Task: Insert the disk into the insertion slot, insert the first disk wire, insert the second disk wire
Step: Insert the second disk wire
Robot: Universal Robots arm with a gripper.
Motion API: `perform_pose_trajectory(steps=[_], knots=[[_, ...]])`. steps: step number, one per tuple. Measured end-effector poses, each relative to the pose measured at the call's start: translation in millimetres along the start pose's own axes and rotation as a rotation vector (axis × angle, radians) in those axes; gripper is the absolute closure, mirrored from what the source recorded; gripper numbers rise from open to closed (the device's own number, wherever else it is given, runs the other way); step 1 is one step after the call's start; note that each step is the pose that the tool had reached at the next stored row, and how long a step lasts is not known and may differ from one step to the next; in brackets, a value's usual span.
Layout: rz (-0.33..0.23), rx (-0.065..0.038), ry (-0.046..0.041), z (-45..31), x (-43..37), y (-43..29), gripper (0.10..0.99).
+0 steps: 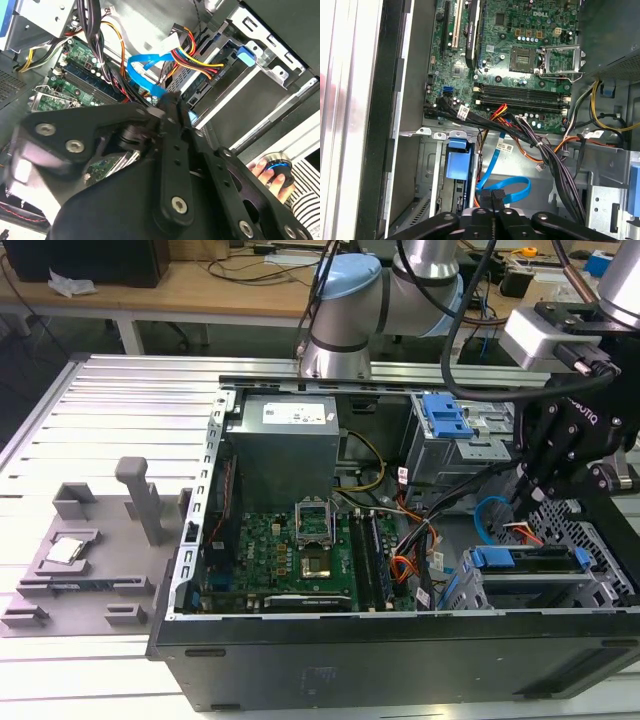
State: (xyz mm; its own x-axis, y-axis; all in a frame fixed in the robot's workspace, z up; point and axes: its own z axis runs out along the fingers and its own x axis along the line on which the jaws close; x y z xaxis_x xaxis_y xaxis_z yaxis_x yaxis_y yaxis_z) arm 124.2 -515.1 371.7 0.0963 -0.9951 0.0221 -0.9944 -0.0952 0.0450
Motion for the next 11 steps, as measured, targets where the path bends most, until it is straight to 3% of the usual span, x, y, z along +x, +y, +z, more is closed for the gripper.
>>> perform_pose_trajectory(steps=[2,3,4,6,9,11], knots=[[0.000,0.000,0.0001,0.0,0.0,0.0,0.918],[0.000,0.000,0.0001,0.0,0.0,0.0,0.847],[0.000,0.000,0.0006,0.4,-0.2,0.3,0.847],[0.000,-0.001,0.0077,1.8,-0.2,0.2,0.847],[0.001,-0.003,0.0302,3.4,-0.2,0.1,0.847],[0.001,-0.003,0.0318,3.3,-0.2,0.1,0.847]])
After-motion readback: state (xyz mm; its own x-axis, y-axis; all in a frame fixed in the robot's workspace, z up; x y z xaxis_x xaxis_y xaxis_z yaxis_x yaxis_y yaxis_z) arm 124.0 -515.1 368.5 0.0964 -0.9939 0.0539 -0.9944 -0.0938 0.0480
